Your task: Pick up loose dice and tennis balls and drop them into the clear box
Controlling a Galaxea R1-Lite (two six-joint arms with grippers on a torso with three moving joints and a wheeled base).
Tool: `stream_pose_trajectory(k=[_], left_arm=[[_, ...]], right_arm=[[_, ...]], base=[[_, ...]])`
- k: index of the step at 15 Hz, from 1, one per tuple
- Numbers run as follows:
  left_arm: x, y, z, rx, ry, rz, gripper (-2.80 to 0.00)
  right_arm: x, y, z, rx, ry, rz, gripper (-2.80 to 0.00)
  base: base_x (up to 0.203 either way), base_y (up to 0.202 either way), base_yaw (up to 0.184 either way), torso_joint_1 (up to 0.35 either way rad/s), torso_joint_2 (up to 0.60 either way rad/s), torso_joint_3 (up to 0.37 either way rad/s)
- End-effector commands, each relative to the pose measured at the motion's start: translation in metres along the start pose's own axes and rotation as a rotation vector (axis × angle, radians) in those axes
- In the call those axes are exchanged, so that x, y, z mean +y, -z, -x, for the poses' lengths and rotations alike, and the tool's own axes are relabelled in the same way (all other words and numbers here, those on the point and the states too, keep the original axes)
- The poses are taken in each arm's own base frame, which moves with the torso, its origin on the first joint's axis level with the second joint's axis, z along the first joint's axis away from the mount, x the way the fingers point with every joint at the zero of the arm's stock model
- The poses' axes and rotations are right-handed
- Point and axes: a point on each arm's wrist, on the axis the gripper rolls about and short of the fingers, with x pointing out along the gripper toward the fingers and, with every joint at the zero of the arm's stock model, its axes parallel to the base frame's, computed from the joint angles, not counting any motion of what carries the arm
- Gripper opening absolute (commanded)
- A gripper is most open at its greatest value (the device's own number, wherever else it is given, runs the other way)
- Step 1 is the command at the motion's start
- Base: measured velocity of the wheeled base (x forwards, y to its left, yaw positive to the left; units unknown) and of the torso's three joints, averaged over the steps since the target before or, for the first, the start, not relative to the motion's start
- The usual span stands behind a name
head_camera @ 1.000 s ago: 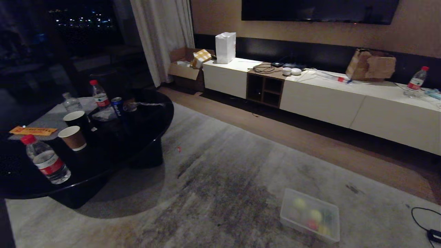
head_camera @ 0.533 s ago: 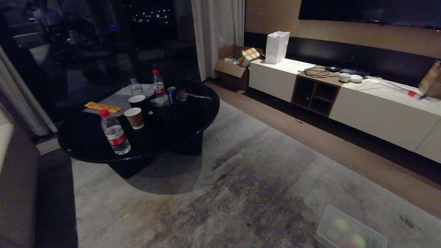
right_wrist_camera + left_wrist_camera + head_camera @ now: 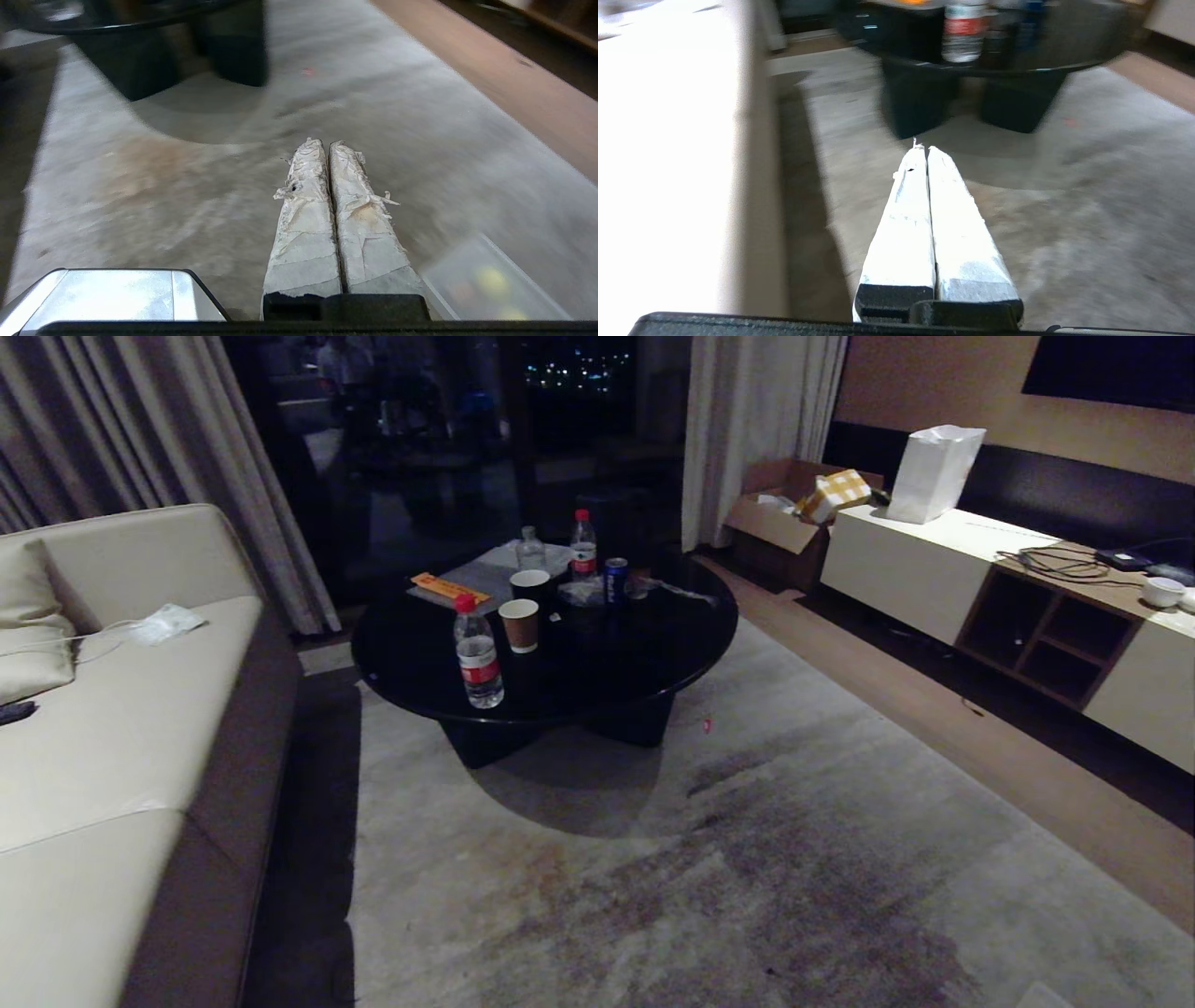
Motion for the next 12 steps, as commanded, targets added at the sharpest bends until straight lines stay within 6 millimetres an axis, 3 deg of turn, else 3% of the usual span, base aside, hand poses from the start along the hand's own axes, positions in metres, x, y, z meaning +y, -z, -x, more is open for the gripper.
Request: stream_pose_trajectory(k=[1, 9, 12], left_arm=[[0.0000, 0.0003, -0.0002, 0.003, -0.001, 0.000, -2.80], [0.0000, 0.0004, -0.0002, 0.003, 0.000, 0.000, -2.80], [0.0000, 0.0005, -0.0002, 0.004, 0.000, -0.001, -2.80]], right_arm=[[0.0000, 0.0000, -0.0001, 0.002, -0.001, 0.000, -2.80], [0.0000, 0.0000, -0.0001, 0.002, -0.002, 0.000, -2.80], [0.0001, 0.0000, -0.0001, 0.002, -0.001, 0.000, -2.80]], base=[[0.001, -0.010, 0.167, 0.011, 0.01, 0.003], [-0.001, -0.008, 0.163, 0.002, 0.00, 0.003], [0.001, -0.003, 0.073, 0.000, 0.00, 0.002]])
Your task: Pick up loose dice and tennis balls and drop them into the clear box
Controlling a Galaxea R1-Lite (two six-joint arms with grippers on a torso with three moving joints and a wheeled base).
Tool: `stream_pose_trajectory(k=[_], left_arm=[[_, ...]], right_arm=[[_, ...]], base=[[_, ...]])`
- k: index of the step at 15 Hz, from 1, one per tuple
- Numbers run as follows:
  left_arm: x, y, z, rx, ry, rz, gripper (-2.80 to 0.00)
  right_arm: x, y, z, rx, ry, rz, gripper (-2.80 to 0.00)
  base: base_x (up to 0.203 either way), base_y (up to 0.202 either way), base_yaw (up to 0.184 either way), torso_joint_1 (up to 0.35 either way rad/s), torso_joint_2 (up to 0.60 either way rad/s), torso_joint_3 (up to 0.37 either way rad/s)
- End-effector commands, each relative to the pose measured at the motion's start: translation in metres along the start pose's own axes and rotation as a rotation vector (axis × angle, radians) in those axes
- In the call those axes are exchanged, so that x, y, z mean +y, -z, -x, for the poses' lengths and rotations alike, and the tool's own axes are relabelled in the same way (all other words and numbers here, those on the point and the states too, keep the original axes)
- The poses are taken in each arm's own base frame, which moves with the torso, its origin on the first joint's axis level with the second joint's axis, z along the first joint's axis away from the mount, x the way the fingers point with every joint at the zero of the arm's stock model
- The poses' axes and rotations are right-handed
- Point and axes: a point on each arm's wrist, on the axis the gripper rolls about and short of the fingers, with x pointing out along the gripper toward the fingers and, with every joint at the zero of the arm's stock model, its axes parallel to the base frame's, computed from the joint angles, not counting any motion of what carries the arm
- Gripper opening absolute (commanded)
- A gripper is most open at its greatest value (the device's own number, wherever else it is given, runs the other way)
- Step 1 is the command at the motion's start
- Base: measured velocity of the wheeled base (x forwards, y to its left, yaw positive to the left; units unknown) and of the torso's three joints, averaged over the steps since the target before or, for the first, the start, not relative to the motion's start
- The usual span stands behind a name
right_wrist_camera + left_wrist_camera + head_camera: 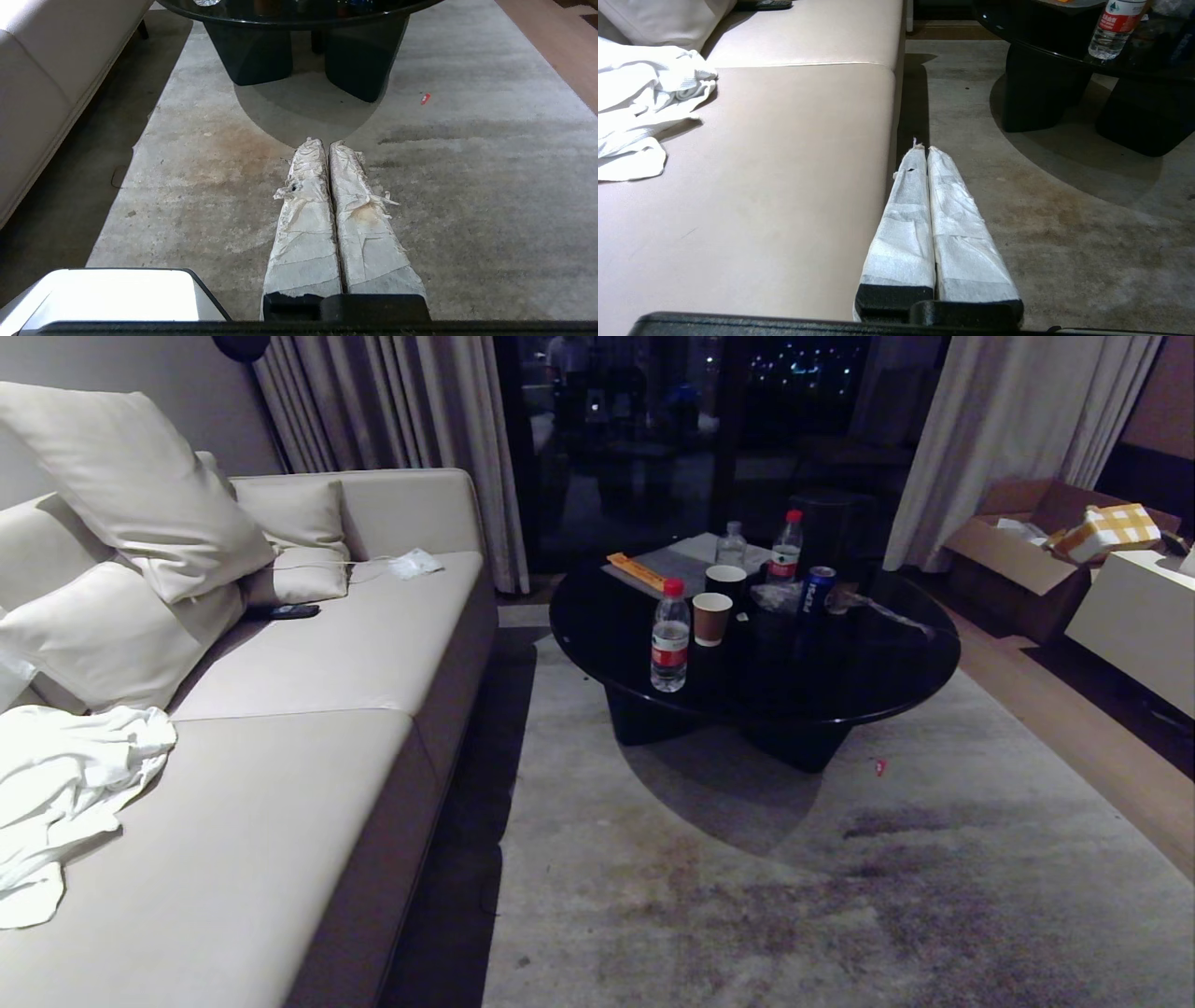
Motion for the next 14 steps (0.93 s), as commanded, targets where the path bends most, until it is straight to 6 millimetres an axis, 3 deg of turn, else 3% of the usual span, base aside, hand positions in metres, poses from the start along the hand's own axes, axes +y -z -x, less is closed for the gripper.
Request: stream_pose_trajectory(k=[1, 7, 14], left_arm=[[0.0000, 0.0003, -0.0002, 0.003, 0.000, 0.001, -2.80], [0.0000, 0.0004, -0.0002, 0.003, -0.001, 0.002, -2.80], [0.0000, 0.0005, -0.0002, 0.004, 0.000, 0.003, -2.80]], right_arm=[[0.0000, 0.0001, -0.0001, 0.003, 0.000, 0.000, -2.80], [0.0000, 0.0000, -0.0001, 0.002, -0.001, -0.001, -2.80], [0.0000, 0.0000, -0.0001, 0.002, -0.001, -0.002, -2.80]], base=[[0.000, 0.000, 0.000, 0.000, 0.00, 0.000], [-0.014, 0.000, -0.001, 0.001, 0.00, 0.000], [-0.179, 0.000, 0.000, 0.001, 0.00, 0.002]])
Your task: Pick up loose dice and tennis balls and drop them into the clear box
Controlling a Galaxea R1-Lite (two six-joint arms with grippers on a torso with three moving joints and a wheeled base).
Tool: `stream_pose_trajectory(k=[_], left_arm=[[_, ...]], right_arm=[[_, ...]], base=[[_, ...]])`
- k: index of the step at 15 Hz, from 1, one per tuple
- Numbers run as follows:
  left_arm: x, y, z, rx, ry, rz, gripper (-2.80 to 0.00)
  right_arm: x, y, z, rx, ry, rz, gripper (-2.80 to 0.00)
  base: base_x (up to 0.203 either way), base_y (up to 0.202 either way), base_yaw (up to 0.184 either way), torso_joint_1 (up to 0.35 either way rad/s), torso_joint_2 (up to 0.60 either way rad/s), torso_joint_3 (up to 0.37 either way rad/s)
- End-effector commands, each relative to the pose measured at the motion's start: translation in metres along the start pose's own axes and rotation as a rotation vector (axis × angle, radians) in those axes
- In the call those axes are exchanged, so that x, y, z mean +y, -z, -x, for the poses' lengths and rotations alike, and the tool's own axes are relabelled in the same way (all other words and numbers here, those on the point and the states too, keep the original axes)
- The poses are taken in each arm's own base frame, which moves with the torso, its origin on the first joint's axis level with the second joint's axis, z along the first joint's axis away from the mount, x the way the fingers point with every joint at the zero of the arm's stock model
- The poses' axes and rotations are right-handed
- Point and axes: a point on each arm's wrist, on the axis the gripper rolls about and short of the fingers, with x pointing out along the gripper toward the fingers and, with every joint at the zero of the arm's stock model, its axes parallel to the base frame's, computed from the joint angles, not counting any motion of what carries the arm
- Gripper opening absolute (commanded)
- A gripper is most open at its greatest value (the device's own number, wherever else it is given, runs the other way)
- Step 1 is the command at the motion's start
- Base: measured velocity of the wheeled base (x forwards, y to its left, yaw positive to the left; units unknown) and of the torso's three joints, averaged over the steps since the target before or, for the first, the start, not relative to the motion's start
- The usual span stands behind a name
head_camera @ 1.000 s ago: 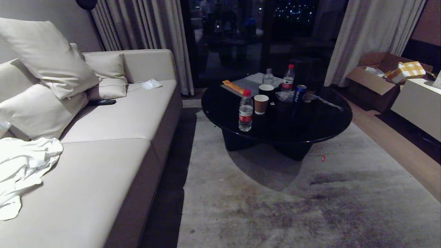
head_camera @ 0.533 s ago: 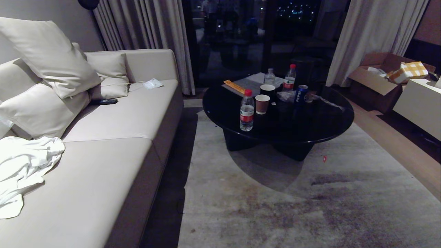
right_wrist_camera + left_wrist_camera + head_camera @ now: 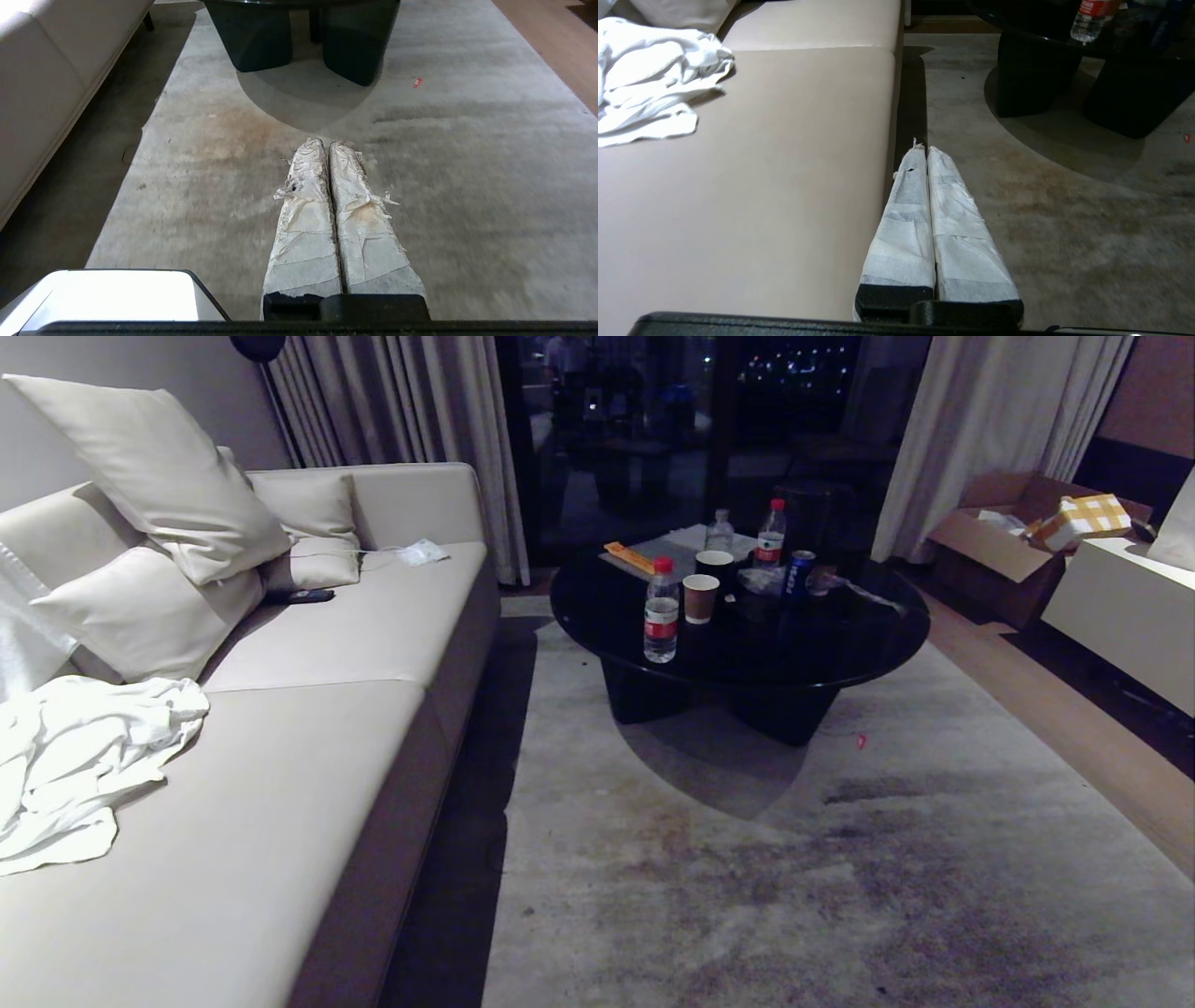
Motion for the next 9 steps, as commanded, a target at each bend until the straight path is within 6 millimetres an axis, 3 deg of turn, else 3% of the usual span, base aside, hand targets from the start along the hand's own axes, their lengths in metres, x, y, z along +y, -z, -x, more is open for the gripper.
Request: stream_pose_trajectory(k=[1, 9], left_arm=[[0.0000, 0.0004, -0.0002, 0.003, 0.000, 0.000, -2.80], [0.0000, 0.0003, -0.0002, 0.002, 0.000, 0.000, -2.80]], right_arm=[[0.0000, 0.0000, -0.0001, 0.003, -0.001, 0.000, -2.80], [0.0000, 0.0000, -0.0001, 0.003, 0.000, 0.000, -2.80]], base=[[-0.185, 0.000, 0.002, 0.002, 0.01, 0.006], [-0.182, 0.000, 0.000, 0.001, 0.00, 0.003]])
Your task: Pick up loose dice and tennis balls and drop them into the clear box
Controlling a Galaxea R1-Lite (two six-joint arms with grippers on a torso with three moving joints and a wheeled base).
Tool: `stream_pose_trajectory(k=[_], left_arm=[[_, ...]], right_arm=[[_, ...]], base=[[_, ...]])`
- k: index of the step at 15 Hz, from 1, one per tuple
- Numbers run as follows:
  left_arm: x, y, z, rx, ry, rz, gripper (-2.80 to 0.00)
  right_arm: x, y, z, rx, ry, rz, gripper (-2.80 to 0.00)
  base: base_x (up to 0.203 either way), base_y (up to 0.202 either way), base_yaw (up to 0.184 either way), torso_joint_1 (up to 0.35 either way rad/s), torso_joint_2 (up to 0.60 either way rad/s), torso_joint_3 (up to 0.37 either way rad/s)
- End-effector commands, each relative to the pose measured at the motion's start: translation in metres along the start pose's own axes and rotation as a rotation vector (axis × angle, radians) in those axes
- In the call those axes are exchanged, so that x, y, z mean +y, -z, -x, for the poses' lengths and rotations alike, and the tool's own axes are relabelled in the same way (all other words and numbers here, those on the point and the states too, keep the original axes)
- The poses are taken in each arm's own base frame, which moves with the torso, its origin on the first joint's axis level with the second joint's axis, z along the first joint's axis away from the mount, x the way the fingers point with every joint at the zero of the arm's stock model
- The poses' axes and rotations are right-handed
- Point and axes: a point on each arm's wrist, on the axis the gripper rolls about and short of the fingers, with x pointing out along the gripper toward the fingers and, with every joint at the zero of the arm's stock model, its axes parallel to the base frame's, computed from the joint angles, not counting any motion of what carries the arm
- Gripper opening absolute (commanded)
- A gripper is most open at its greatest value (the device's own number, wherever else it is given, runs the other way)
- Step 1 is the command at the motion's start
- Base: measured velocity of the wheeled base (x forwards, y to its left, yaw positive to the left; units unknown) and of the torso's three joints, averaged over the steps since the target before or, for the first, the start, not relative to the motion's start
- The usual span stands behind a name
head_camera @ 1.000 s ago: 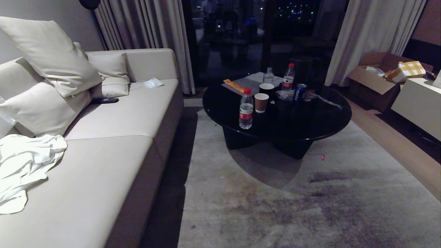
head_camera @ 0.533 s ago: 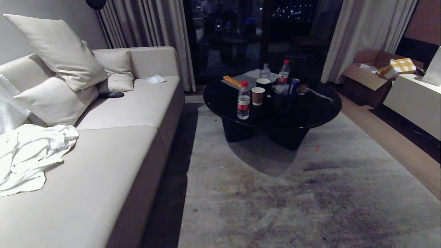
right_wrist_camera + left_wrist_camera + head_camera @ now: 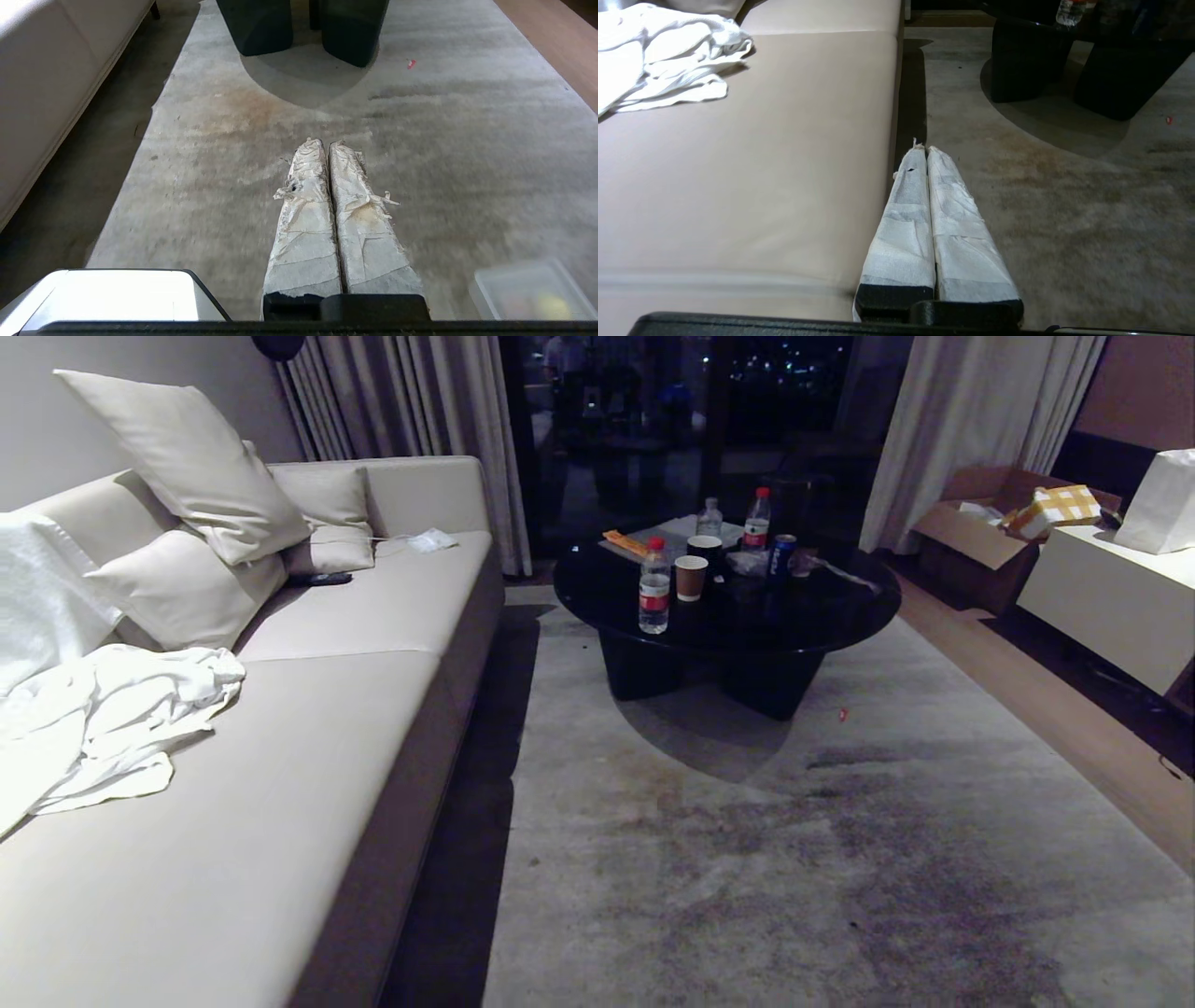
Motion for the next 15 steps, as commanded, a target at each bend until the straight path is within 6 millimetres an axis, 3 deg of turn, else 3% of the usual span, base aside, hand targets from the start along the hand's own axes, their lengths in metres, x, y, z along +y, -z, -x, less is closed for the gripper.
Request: stream_pose_trajectory(k=[1, 15], left_arm=[[0.0000, 0.0003, -0.0002, 0.002, -0.001, 0.000, -2.80], [0.0000, 0.0005, -0.0002, 0.004, -0.001, 0.000, -2.80]], right_arm=[[0.0000, 0.0001, -0.0001, 0.004, 0.000, -0.001, -2.80], [0.0000, 0.0000, -0.0001, 0.002, -0.002, 0.001, -2.80]], base=[[-0.182, 0.000, 0.001, 0.003, 0.01, 0.006], [-0.184, 0.000, 0.000, 0.002, 0.00, 0.002]])
